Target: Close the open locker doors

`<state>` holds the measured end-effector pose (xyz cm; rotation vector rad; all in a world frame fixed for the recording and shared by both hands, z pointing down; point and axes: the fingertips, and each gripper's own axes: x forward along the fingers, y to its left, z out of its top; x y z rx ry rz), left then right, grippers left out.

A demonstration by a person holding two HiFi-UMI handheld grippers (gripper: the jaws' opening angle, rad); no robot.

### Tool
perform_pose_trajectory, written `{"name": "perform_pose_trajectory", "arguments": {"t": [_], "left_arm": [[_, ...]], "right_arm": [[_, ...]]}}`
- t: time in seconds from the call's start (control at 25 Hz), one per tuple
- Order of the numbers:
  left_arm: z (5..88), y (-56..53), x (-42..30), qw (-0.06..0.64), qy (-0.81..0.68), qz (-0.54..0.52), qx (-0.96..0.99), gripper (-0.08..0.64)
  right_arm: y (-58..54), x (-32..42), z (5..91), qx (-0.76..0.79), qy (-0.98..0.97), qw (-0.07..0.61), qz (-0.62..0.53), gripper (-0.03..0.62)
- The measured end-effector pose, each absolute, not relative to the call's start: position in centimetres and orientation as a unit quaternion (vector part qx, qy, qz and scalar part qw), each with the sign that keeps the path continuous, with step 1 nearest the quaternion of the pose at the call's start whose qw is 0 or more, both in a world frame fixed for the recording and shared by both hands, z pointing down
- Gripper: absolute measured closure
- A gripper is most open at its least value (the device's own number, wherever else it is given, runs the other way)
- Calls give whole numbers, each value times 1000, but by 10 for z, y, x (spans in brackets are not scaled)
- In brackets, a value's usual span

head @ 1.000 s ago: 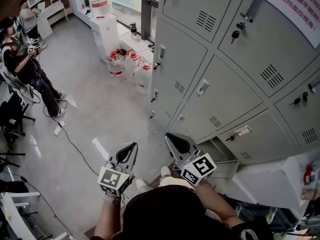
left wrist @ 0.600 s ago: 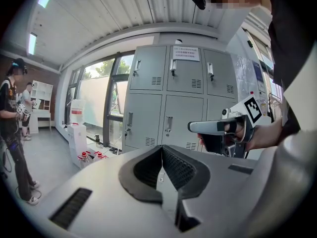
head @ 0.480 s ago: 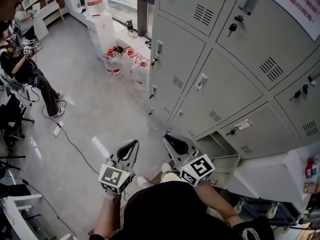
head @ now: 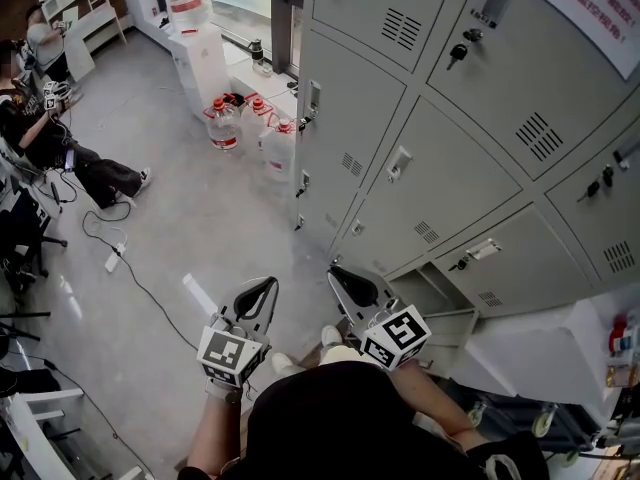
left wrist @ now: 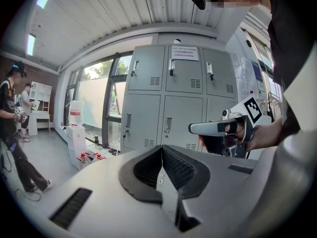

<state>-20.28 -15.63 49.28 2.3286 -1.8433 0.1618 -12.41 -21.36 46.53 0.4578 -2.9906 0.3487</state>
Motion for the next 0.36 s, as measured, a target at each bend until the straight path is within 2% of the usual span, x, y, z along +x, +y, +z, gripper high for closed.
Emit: {"name": "perform_pose_trajectory", "arguments": {"t": [0.36], "left_arm": [[493, -158, -199, 85, -621, 55, 777, 540]], "right_arm": [[-216, -119, 468, 148, -981, 50, 120, 545]]}}
